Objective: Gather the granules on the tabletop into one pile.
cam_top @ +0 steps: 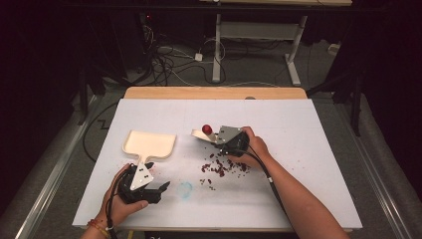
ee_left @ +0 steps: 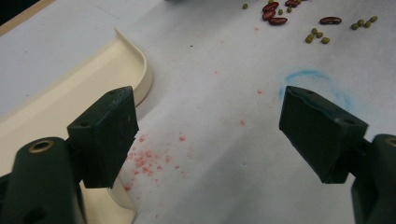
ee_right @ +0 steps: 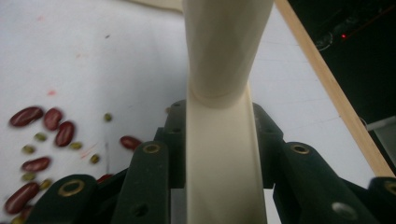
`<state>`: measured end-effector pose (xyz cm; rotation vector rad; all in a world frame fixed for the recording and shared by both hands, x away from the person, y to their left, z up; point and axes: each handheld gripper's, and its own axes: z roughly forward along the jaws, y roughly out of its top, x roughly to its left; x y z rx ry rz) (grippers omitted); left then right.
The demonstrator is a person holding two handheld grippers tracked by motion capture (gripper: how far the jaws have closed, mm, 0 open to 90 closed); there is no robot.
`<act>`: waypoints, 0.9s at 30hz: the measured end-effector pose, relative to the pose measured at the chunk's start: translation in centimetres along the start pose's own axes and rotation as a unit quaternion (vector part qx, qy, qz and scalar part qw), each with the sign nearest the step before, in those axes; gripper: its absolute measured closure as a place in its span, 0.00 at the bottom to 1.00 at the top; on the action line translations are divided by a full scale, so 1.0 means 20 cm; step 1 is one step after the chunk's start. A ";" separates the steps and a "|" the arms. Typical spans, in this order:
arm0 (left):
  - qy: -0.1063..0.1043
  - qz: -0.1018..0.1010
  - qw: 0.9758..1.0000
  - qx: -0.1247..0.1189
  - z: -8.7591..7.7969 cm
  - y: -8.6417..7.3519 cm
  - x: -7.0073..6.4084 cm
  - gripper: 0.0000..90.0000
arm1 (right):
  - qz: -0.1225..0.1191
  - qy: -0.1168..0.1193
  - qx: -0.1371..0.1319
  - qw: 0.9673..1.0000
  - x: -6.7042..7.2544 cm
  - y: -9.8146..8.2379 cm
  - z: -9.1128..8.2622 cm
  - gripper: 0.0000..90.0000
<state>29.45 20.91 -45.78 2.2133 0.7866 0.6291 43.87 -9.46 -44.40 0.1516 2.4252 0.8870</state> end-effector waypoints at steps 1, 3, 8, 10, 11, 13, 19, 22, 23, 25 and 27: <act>0.001 0.000 1.000 0.001 0.00 0.00 0.00 0.21 | -0.013 -0.006 -0.005 1.000 0.02 -0.01 -0.01 0.74; 0.001 0.002 1.000 0.007 0.01 0.00 0.00 0.21 | -0.028 0.006 -0.010 1.000 0.04 -0.02 -0.03 0.74; 0.001 -0.003 1.000 0.014 0.02 0.00 0.00 0.21 | -0.051 0.043 -0.037 0.997 0.10 -0.07 -0.14 0.74; -0.001 -0.004 1.000 0.017 0.02 0.00 0.00 0.21 | -0.052 0.054 -0.045 0.996 0.10 -0.08 -0.18 0.74; -0.001 -0.004 1.000 0.020 0.02 0.00 0.00 0.21 | -0.052 0.063 -0.048 0.996 0.11 -0.09 -0.20 0.74; -0.003 -0.006 1.000 0.021 0.03 0.00 0.00 0.21 | -0.054 0.069 -0.049 0.995 0.11 -0.10 -0.23 0.75; -0.002 -0.005 1.000 0.023 0.03 0.01 0.00 0.21 | -0.048 0.049 -0.066 0.995 0.11 -0.14 -0.32 0.75; -0.001 -0.004 1.000 0.021 0.03 0.01 0.00 0.21 | -0.025 0.034 -0.081 0.996 0.07 -0.16 -0.37 0.75; -0.002 -0.004 1.000 0.020 0.03 0.01 0.00 0.21 | -0.018 0.025 -0.081 0.996 0.06 -0.16 -0.39 0.75; 0.000 -0.003 1.000 0.019 0.02 0.01 0.00 0.21 | 0.002 0.014 -0.086 0.996 0.03 -0.17 -0.42 0.75; 0.000 -0.004 1.000 0.018 0.02 0.01 0.01 0.21 | 0.031 0.001 -0.093 0.995 -0.01 -0.20 -0.47 0.75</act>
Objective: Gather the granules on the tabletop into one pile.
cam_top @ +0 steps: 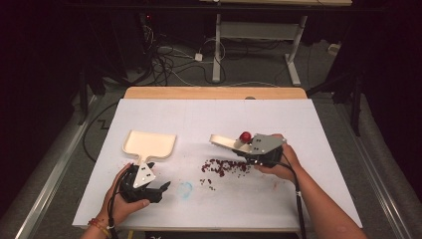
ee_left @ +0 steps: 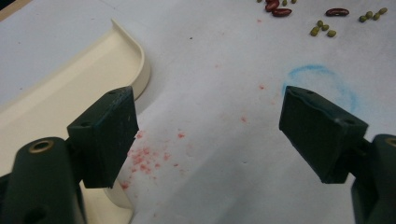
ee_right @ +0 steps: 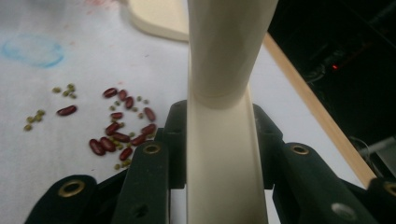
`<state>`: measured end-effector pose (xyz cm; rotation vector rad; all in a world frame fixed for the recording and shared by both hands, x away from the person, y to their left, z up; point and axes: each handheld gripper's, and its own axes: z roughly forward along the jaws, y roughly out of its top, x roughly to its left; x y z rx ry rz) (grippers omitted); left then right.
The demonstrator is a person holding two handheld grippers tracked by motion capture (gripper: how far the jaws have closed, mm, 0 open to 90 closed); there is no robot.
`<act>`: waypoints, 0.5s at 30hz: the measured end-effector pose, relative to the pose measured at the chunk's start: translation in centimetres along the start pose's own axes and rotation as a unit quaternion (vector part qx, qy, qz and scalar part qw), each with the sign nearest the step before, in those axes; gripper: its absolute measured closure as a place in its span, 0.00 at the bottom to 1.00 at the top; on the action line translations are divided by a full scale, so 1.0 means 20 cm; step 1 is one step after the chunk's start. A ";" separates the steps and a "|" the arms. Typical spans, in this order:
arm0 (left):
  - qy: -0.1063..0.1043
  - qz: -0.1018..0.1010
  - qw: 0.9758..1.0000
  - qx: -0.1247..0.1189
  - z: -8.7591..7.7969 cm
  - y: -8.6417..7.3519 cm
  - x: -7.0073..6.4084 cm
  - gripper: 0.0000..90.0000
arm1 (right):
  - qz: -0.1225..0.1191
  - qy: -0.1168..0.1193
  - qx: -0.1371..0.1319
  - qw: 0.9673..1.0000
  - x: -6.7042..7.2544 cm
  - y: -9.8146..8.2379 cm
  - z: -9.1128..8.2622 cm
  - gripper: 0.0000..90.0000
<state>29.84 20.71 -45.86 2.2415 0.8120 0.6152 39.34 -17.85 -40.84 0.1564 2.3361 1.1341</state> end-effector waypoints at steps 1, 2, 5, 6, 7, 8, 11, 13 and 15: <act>0.000 0.000 1.000 0.000 0.00 0.00 0.00 0.21 | 0.017 -0.012 0.002 1.000 -0.02 0.00 -0.02 0.75; 0.000 0.001 1.000 0.000 0.00 0.00 0.00 0.21 | 0.038 -0.033 0.014 0.999 -0.05 -0.01 -0.05 0.75; 0.000 0.003 1.000 -0.001 0.00 0.00 0.00 0.21 | 0.089 -0.067 0.040 0.993 -0.10 -0.04 -0.11 0.75; -0.001 0.002 1.000 -0.001 0.00 0.00 0.00 0.21 | 0.116 -0.075 0.052 0.989 -0.12 -0.06 -0.13 0.75; -0.001 0.004 1.000 0.000 0.00 0.00 0.00 0.21 | 0.129 -0.077 0.058 0.987 -0.13 -0.07 -0.14 0.75; -0.001 0.005 1.000 0.000 0.00 0.00 -0.01 0.21 | 0.140 -0.087 0.068 0.984 -0.14 -0.09 -0.15 0.75; -0.003 0.008 1.000 0.002 0.00 0.01 -0.01 0.21 | 0.144 -0.127 0.119 0.974 -0.14 -0.13 -0.16 0.75; -0.001 0.015 1.000 -0.001 0.01 0.01 -0.01 0.21 | 0.150 -0.141 0.136 0.969 -0.13 -0.16 -0.16 0.75; -0.005 0.013 1.000 0.004 0.01 0.01 -0.01 0.21 | 0.158 -0.151 0.154 0.964 -0.12 -0.18 -0.14 0.75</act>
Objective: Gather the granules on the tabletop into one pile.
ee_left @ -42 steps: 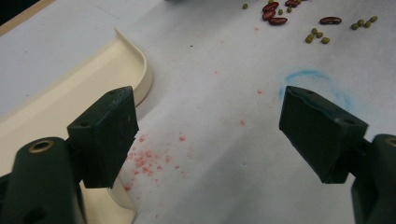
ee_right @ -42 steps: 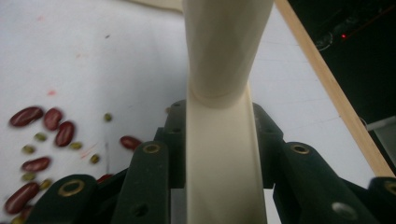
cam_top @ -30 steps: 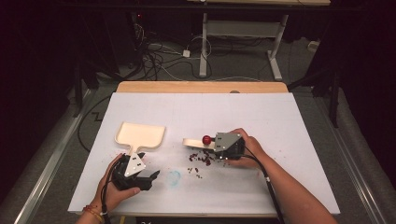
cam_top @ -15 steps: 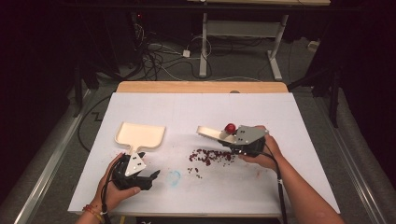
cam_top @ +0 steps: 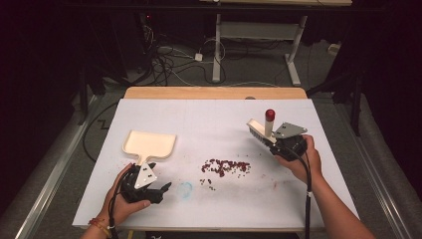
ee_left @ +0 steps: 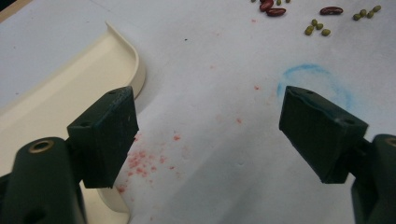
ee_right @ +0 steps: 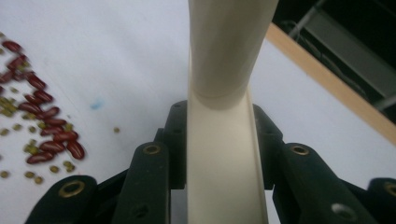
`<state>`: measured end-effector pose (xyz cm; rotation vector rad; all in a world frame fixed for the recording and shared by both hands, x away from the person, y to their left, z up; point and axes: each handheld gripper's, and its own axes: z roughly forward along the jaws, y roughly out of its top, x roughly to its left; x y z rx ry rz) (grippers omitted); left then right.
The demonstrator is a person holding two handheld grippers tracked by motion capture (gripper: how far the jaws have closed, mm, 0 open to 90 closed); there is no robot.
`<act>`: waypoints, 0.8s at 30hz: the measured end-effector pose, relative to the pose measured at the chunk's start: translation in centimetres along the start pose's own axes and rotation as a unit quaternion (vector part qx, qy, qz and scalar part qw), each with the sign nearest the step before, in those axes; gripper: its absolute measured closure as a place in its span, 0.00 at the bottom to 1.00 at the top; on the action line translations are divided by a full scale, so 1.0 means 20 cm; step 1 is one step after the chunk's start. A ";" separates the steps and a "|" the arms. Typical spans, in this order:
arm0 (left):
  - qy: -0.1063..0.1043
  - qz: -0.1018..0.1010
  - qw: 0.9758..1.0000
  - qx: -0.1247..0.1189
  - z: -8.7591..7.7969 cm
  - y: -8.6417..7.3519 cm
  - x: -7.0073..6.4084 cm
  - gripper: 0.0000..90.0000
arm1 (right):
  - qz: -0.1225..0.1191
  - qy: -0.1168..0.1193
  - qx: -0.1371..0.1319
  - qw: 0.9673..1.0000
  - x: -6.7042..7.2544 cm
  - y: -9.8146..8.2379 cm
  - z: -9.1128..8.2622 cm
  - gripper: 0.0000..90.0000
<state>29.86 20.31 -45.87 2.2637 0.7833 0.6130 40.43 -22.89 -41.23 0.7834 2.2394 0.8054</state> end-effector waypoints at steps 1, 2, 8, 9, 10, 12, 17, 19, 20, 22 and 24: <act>0.003 0.005 1.000 -0.002 0.00 0.00 0.00 0.21 | -0.001 -0.004 0.009 1.000 0.01 -0.01 0.01 0.75; 0.003 0.006 1.000 -0.002 0.00 0.00 0.00 0.21 | -0.002 -0.009 0.020 1.000 0.03 -0.02 0.03 0.75; 0.000 0.009 1.000 -0.002 0.00 0.01 0.00 0.21 | -0.024 -0.012 0.030 0.999 0.16 0.00 0.07 0.75; 0.000 0.010 1.000 -0.003 0.00 0.01 0.00 0.21 | -0.026 -0.008 0.032 0.999 0.19 0.01 0.07 0.75; 0.000 0.010 1.000 -0.003 0.00 0.00 0.00 0.21 | -0.031 0.000 0.028 0.999 0.21 0.02 0.08 0.74; 0.001 0.009 1.000 -0.004 0.00 0.00 0.00 0.21 | -0.037 0.018 0.017 0.999 0.26 0.04 0.07 0.75; 0.002 0.008 1.000 -0.005 0.00 0.00 0.00 0.21 | -0.042 0.039 0.009 0.998 0.37 0.10 0.07 0.75; 0.002 0.009 1.000 -0.005 0.00 0.00 0.00 0.21 | -0.042 0.047 0.007 0.998 0.41 0.12 0.06 0.75; 0.002 0.009 1.000 -0.004 0.00 0.00 0.00 0.21 | -0.043 0.053 0.006 0.998 0.42 0.13 0.06 0.75; 0.001 0.009 1.000 -0.004 0.00 0.00 0.00 0.21 | -0.042 0.060 0.002 0.997 0.44 0.14 0.05 0.75; 0.001 0.009 1.000 -0.004 0.00 0.00 0.00 0.21 | -0.039 0.072 0.002 0.997 0.45 0.15 0.05 0.75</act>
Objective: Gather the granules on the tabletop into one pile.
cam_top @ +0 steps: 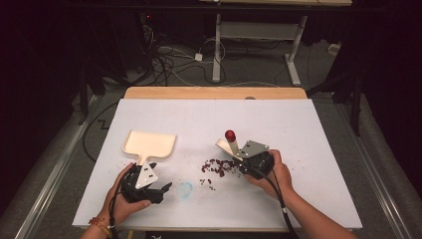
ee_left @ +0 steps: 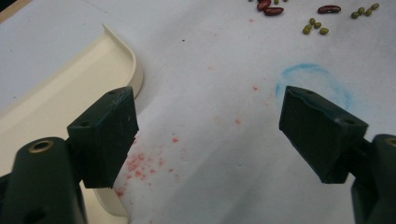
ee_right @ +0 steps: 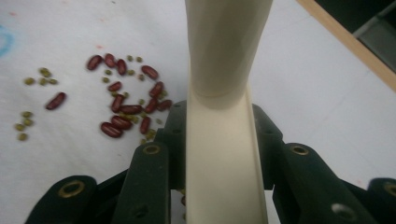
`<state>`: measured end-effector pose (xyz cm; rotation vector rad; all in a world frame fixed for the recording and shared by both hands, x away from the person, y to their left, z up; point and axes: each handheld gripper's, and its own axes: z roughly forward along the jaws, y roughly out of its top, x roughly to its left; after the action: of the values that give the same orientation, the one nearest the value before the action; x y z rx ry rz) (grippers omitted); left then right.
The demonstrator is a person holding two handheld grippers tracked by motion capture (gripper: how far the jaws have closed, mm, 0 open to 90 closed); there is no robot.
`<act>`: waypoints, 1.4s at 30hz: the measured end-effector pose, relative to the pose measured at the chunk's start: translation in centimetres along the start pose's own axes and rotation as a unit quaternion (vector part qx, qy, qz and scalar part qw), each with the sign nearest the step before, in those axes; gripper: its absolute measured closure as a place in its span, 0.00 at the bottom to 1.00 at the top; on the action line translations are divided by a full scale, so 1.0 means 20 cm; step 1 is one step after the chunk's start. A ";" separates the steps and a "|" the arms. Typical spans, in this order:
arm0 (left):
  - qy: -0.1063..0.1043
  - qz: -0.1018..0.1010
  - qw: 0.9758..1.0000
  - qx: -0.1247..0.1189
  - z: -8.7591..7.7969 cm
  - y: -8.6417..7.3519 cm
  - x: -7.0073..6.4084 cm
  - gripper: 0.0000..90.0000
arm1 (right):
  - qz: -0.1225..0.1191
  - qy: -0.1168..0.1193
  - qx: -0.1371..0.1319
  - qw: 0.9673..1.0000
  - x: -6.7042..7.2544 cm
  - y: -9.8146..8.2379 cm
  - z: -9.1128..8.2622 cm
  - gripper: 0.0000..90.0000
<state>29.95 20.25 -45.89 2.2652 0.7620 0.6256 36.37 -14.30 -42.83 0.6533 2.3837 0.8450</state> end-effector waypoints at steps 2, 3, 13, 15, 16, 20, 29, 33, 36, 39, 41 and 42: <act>0.000 0.000 1.000 0.000 0.00 0.00 0.00 0.21 | -0.001 -0.002 -0.003 1.000 0.01 0.01 0.00 0.75; 0.000 0.001 1.000 0.000 0.00 0.00 0.00 0.21 | -0.002 0.000 -0.003 1.000 0.02 0.02 0.00 0.75; 0.002 -0.005 1.000 0.000 -0.01 -0.01 0.01 0.21 | 0.004 -0.007 -0.030 1.000 0.00 0.06 -0.05 0.75; 0.008 -0.007 1.000 -0.003 -0.02 -0.01 0.02 0.21 | 0.013 -0.005 -0.043 0.999 0.00 0.07 -0.08 0.75; 0.008 -0.010 1.000 -0.007 -0.03 -0.01 0.02 0.21 | 0.016 -0.001 -0.052 0.999 0.00 0.08 -0.10 0.75; 0.020 -0.021 0.999 -0.022 -0.06 -0.02 0.04 0.21 | 0.045 0.053 -0.082 0.994 0.04 0.11 -0.14 0.75; 0.033 -0.034 0.997 -0.054 -0.10 -0.03 0.08 0.21 | 0.074 0.159 -0.098 0.980 0.28 0.16 -0.09 0.75; 0.036 -0.043 0.996 -0.062 -0.11 -0.03 0.09 0.21 | 0.082 0.179 -0.087 0.977 0.35 0.17 -0.03 0.75; 0.034 -0.053 0.996 -0.057 -0.11 -0.04 0.09 0.22 | 0.101 0.175 -0.083 0.976 0.37 0.18 0.03 0.75; 0.033 -0.050 0.997 -0.053 -0.10 -0.04 0.09 0.22 | 0.114 0.154 -0.080 0.978 0.37 0.18 0.07 0.75; 0.030 -0.047 0.997 -0.051 -0.09 -0.04 0.08 0.22 | 0.123 0.131 -0.081 0.980 0.35 0.17 0.09 0.75; 0.030 -0.045 0.997 -0.049 -0.09 -0.04 0.08 0.22 | 0.130 0.127 -0.080 0.980 0.33 0.17 0.10 0.75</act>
<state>29.75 22.53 -44.84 2.1193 0.8401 0.6756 33.54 -7.19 -43.92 0.8488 2.4501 1.2860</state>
